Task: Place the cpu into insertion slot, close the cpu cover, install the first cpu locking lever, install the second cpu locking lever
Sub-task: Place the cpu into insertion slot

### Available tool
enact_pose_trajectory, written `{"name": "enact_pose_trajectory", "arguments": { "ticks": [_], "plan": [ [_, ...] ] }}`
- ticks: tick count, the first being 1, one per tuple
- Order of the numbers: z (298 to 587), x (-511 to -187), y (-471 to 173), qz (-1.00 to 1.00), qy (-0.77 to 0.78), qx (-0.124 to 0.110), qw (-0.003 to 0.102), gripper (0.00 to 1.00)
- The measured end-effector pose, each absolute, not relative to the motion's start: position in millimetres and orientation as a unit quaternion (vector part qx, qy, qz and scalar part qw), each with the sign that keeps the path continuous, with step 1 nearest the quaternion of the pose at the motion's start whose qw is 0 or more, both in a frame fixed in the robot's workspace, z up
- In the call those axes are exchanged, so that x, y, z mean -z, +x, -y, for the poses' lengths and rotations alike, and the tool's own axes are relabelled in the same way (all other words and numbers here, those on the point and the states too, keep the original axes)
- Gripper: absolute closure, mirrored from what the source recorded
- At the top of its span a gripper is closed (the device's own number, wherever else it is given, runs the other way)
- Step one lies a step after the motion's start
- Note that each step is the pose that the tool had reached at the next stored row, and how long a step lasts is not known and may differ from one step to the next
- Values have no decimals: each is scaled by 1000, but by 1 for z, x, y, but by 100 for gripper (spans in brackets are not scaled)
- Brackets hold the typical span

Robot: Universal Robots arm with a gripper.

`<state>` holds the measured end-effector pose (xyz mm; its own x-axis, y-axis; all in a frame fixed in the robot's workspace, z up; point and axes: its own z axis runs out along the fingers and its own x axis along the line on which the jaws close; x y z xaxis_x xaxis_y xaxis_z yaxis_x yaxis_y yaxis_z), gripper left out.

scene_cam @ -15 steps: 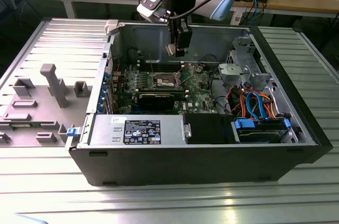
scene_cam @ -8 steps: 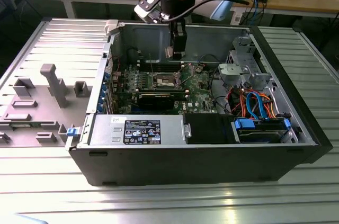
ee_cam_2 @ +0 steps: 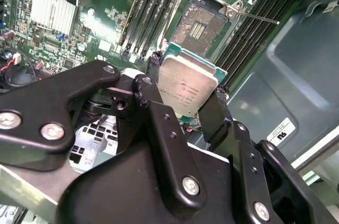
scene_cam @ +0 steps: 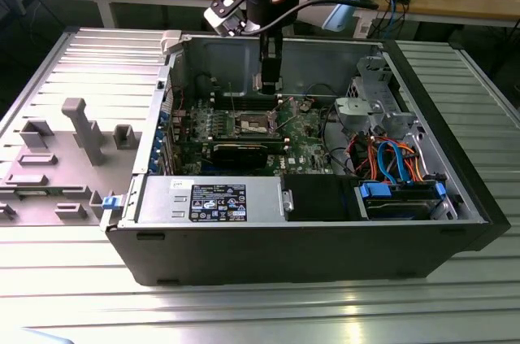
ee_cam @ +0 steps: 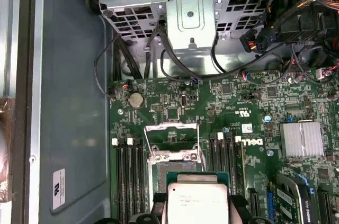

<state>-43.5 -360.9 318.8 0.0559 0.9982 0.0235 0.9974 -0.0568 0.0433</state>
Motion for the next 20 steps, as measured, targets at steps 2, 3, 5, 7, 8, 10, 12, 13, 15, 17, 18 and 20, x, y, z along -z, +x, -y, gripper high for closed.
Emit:
{"name": "enact_pose_trajectory", "arguments": {
  "ticks": [2,3,5,7,8,10,12,13,15,17,18,20],
  "plan": [
    [361,-319,-43,-686,727,-24,8,46],
    [361,-319,-44,-686,727,-24,8,46],
    [361,-319,-43,-684,729,-23,8,46],
    [361,-319,-43,-684,729,-23,8,46],
    [361,-319,-43,-684,729,-23,8,46],
    [361,-319,-43,-684,729,-23,8,46],
    [361,-319,-44,-684,729,-23,8,46],
    [361,-319,-44,-684,729,-23,8,46],
    [361,-319,-43,-684,729,-23,8,46],
    [361,-317,-44,-685,728,-24,8,46],
    [360,-315,-44,-693,720,-24,8,46],
    [360,-311,-44,-705,709,-24,7,46]
  ]
}}
